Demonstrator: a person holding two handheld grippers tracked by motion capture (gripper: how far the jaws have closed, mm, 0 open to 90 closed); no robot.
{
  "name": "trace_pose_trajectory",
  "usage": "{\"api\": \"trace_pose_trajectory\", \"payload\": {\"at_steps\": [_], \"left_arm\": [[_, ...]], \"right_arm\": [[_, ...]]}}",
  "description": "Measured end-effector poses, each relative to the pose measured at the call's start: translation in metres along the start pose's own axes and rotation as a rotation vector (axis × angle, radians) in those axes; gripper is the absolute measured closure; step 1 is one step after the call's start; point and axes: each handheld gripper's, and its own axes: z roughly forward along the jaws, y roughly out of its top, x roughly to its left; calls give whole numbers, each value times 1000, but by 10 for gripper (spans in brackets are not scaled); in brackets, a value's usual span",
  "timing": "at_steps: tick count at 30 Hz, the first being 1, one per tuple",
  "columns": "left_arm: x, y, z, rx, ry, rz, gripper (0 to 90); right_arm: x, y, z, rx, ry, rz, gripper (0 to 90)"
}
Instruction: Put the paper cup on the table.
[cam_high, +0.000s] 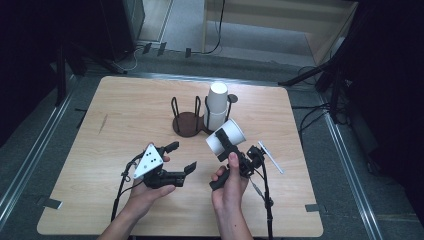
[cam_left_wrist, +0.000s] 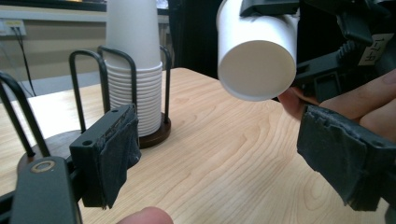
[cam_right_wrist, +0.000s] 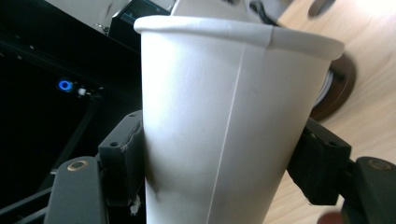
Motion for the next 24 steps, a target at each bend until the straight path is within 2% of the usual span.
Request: {"api": "trace_pose_trajectory", "payload": {"at_steps": [1,2,3,4,6,7,10,14,18,24], "left_arm": [[1,0,-1,0,2,-7,132],[2,1,-2,0,1,-9,132],[3,1,-2,-2,3,-10,132],[5,2,-4,-2,7,-12,132],[7,2,-5,-3,11,-17,132],[9,3,-7,-1,17,-24,132],[12,3,-9,10,23,-29,124],[16,3,-11,37,37,-50,87],[21,3,-14,56,48,-73,54],[32,2,-24,78,83,-97,33]], "right_arm": [[1,2,0,-11,-14,-56,285],[2,3,0,-20,-18,-83,285],[2,3,0,-20,-18,-83,285],[3,5,0,-41,-21,-140,288],[4,5,0,-53,-11,-156,288],[5,7,0,-86,-13,-210,288],[6,9,1,-103,-19,-256,288],[8,13,4,-152,-31,-394,288],[8,18,6,-187,-52,-509,288],[7,27,10,-230,-74,-629,288]]}}
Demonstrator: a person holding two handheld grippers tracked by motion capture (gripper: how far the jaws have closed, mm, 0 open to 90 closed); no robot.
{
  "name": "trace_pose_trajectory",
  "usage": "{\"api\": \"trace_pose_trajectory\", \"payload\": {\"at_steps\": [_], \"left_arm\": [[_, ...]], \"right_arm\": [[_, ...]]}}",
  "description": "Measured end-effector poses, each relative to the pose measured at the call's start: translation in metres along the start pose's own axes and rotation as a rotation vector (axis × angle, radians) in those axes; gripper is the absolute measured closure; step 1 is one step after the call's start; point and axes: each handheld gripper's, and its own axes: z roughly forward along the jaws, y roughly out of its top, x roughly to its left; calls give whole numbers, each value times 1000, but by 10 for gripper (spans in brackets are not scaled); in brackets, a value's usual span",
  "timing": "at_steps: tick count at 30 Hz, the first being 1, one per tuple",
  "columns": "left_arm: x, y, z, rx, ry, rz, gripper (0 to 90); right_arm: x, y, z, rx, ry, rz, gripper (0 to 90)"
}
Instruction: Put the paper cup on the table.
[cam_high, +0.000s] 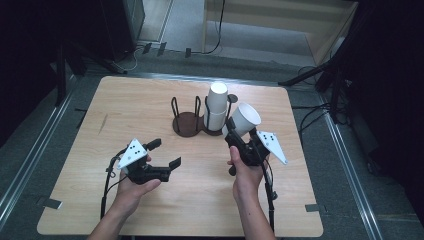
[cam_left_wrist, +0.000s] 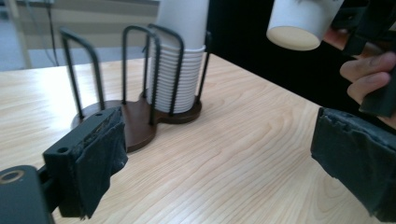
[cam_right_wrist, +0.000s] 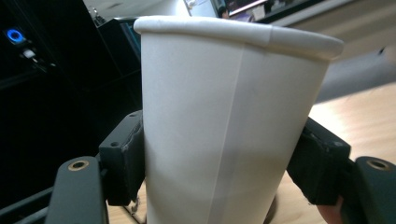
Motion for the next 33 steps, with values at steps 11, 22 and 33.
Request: {"api": "trace_pose_trajectory", "payload": {"at_steps": [11,22,33], "left_arm": [[26,-10,-22,8,54,-62,0],[55,-25,-57,14,136,-109,0],[82,-41,-88,35,244,-159,0]], "right_arm": [[-23,2,17,-25,-78,-182,295],[-52,1,33,-20,-72,-217,307],[-81,-12,54,-24,-53,-354,308]]}}
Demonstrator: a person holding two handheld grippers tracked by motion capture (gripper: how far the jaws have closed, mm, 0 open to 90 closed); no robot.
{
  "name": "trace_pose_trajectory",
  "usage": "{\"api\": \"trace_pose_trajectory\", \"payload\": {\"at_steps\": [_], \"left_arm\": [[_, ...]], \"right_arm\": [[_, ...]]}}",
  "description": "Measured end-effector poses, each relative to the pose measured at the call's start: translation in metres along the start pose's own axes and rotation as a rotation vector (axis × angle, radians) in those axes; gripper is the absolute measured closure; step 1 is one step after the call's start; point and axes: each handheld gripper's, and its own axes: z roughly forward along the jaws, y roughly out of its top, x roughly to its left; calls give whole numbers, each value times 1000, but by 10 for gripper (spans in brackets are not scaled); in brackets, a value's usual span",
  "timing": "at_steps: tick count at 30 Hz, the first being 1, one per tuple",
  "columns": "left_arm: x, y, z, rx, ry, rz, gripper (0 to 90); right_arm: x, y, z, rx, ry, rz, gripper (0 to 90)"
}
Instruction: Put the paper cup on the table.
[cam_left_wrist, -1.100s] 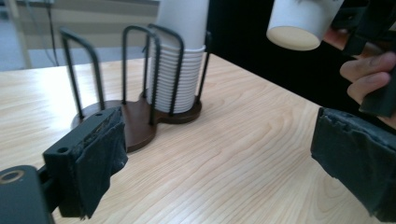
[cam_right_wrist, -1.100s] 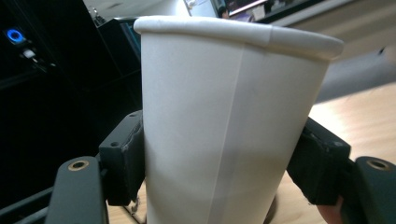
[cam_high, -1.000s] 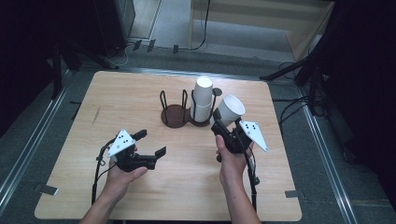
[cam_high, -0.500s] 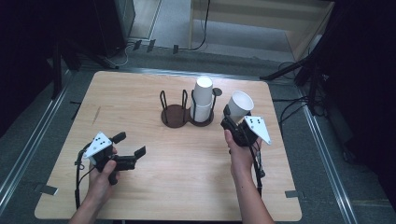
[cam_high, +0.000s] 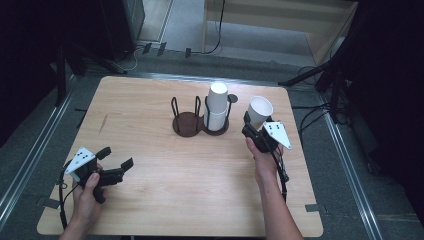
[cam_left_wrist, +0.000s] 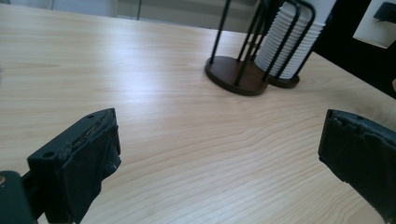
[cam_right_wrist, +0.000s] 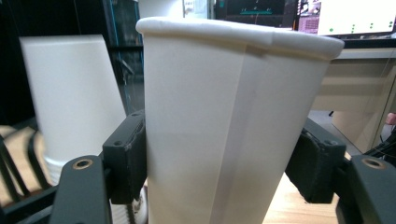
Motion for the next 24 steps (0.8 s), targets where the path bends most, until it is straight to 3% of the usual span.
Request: {"api": "trace_pose_trajectory", "payload": {"at_steps": [7,9,13,16,20,24], "left_arm": [[18,-6,-16,-10,64,-39,0],[22,-7,-18,-6,75,-39,0],[35,-9,-23,-4,89,-65,0],[40,-9,-27,-6,117,-53,0],[46,-9,-30,-6,137,-50,0],[48,-13,-28,4,129,-60,0]], "right_arm": [[-15,-19,16,30,-50,-7,304],[-20,-26,20,48,-71,-44,303],[-24,-35,25,78,-65,-93,300],[-26,-39,28,96,-56,-111,298],[-29,-47,32,128,-53,-107,298],[-29,-48,37,156,-66,-119,296]]}}
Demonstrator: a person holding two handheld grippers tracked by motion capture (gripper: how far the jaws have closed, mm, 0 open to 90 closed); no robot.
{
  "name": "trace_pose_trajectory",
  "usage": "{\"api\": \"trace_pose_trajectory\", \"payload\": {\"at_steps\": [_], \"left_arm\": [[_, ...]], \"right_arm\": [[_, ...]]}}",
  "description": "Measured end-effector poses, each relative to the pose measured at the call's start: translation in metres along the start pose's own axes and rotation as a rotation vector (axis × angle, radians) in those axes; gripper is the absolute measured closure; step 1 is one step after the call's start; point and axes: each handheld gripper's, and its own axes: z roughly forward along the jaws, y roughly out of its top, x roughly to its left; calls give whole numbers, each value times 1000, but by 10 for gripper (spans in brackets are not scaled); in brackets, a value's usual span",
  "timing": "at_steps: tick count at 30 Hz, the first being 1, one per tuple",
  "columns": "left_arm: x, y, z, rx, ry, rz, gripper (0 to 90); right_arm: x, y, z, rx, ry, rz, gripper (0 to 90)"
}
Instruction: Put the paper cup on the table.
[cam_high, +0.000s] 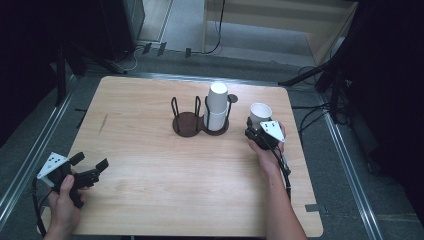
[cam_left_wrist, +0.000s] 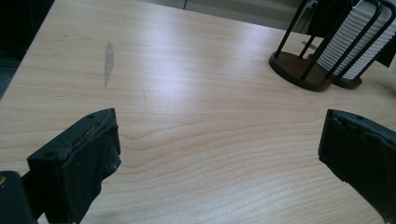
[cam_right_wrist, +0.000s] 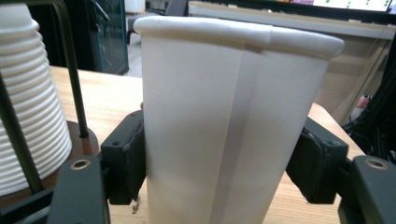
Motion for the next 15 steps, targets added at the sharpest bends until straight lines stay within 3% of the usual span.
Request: {"api": "trace_pose_trajectory", "payload": {"at_steps": [5,10,15], "left_arm": [[-1,-3,1,-7,-21,4,0],[4,-3,0,-24,-24,-34,0],[6,-4,-1,-30,-31,-46,0]], "right_arm": [[-1,1,5,45,-16,19,295],[-1,0,9,88,-27,9,294],[0,-2,11,116,-29,-3,291]]}}
